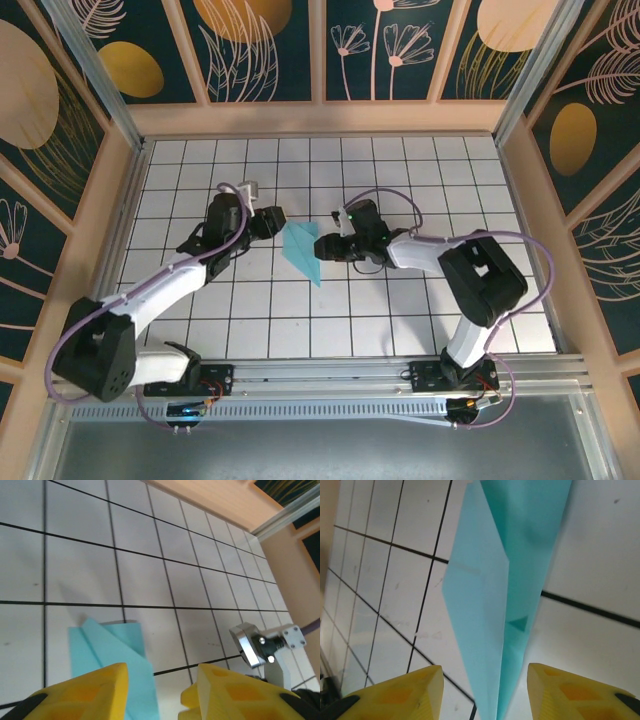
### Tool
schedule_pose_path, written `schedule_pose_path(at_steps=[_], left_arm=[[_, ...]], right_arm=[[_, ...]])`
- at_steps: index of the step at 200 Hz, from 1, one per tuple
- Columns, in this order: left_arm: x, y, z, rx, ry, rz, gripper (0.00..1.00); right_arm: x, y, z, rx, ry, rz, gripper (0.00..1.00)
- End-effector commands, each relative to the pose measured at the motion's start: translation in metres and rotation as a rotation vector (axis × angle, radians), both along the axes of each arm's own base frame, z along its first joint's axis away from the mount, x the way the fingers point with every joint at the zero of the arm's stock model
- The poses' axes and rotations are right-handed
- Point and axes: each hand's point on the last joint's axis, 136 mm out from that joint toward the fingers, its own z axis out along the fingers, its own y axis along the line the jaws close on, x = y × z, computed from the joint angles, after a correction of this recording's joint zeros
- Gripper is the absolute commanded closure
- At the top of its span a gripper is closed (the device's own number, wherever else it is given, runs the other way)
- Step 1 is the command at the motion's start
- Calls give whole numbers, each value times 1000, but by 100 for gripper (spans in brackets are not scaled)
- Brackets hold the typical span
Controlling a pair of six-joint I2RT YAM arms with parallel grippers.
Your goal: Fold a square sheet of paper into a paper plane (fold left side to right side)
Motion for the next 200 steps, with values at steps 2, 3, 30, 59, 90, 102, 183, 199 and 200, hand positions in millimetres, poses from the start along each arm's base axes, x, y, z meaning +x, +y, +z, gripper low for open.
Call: schedule_pose_path(at_steps=[2,3,30,59,90,102,183,199,200], left_arm=[[-5,27,2,56,-35,98,57],[-6,27,2,56,-37,99,57],[-13,38,7,73,-64,129,54],[-16,43,10,97,-74,135,52],[-18,45,17,93,-90,141,51],[-18,44,21,82,-97,137,51],[-26,26,66,-50,-154,59,50],[-29,20,83,-96,-181,25,50],[-29,19,84,-99,-182,24,50]], right_arm=[[13,13,2,7,-56,45,53],[12,13,2,8,-55,46,53],[13,19,-9,9,-42,71,56],[13,25,-12,37,-33,93,63],[13,27,-15,45,-20,95,75],[12,28,-17,48,-14,99,78],[23,18,32,96,-137,72,100],[25,9,60,148,-190,57,100],[24,8,62,150,-193,57,100]])
